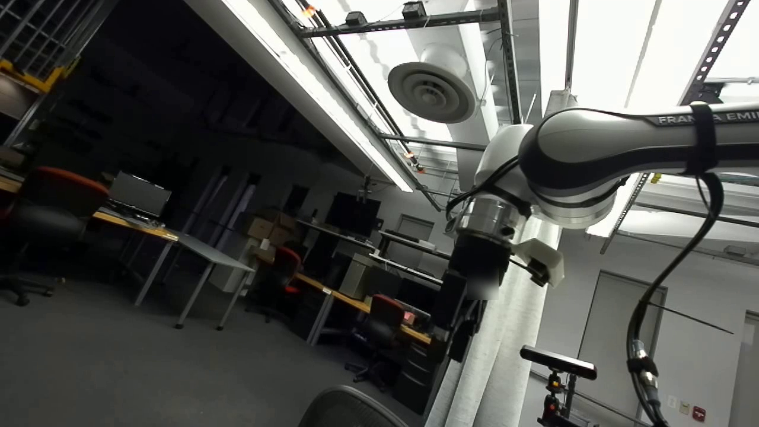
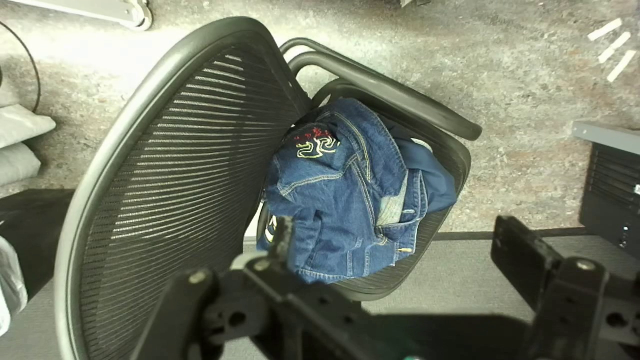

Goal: Hang the denim jacket over the backrest of the chair

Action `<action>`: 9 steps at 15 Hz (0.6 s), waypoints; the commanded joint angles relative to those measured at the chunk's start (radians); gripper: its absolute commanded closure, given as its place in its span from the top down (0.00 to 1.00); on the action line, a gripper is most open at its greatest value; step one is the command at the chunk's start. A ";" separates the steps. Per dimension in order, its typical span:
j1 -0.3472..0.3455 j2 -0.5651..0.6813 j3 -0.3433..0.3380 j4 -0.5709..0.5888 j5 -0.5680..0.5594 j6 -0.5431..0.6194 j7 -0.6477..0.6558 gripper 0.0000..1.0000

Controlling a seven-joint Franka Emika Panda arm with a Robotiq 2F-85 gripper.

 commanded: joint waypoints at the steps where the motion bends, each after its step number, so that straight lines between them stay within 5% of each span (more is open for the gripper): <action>1: 0.010 0.019 -0.007 -0.010 -0.005 0.032 -0.006 1.00; 9: 0.013 0.169 0.001 -0.078 -0.005 0.302 -0.006 1.00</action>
